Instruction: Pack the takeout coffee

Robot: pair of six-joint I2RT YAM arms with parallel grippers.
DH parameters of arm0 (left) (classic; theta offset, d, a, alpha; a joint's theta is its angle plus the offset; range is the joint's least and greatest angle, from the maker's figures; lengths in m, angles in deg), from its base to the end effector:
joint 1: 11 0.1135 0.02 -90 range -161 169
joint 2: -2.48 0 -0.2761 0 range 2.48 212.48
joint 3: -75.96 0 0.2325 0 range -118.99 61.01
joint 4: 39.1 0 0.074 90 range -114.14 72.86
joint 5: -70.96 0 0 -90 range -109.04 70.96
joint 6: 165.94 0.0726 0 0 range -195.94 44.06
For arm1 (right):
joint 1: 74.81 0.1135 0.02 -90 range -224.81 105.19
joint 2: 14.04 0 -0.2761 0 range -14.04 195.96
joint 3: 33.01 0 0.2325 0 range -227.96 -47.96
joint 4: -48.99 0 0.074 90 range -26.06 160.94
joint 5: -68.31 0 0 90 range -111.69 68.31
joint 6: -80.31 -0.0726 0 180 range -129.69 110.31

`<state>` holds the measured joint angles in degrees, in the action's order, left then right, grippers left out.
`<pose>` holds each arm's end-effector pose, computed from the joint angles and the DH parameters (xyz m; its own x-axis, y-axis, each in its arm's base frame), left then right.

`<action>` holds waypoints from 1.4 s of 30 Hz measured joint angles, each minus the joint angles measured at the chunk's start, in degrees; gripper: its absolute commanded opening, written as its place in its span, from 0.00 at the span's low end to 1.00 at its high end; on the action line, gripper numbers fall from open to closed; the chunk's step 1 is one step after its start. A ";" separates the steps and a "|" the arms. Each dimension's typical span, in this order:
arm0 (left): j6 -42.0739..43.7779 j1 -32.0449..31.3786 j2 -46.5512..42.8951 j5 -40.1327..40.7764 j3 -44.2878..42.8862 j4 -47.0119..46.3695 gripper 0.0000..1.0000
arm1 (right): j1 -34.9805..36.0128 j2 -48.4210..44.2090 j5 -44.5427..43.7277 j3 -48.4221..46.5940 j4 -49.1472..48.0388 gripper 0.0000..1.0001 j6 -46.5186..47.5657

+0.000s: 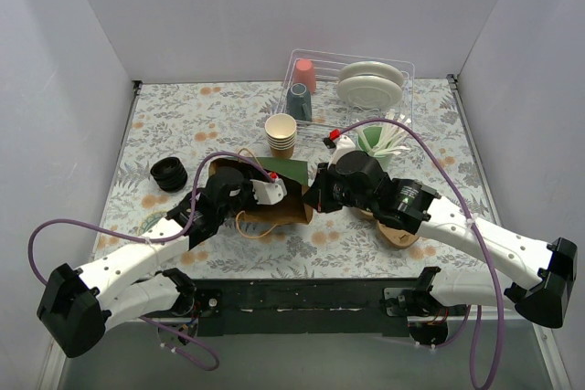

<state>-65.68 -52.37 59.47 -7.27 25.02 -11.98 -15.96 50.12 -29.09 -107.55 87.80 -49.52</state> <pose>0.1766 -0.1358 0.2412 -0.3116 0.5068 -0.8038 0.5837 0.7696 0.2589 0.1408 0.2149 0.3344 -0.6952 0.0778 -0.7146 -0.4490 0.7293 0.5162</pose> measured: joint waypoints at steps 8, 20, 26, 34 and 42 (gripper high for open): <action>-0.02 0.02 0.00 0.04 -0.37 0.13 0.42 | 0.00 0.02 0.13 0.00 0.00 0.01 0.04; -1.57 0.37 -0.79 0.04 -3.54 2.38 0.43 | -0.33 0.74 0.15 -1.40 0.11 0.01 0.63; -3.80 0.39 -3.89 -0.39 -3.69 5.64 0.46 | -0.81 1.92 0.57 -2.23 0.13 0.01 0.61; -5.40 0.39 -4.66 -0.63 -4.94 8.52 0.50 | -1.81 2.84 1.46 -3.50 0.22 0.01 0.61; -7.72 0.39 -6.21 -0.70 -6.67 10.97 0.51 | -2.58 3.50 2.08 -4.39 0.31 0.01 0.39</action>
<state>-73.40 -51.97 53.26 -7.97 18.36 -1.01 -18.54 53.62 -27.02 -111.95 88.11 -49.13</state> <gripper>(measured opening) 0.506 0.023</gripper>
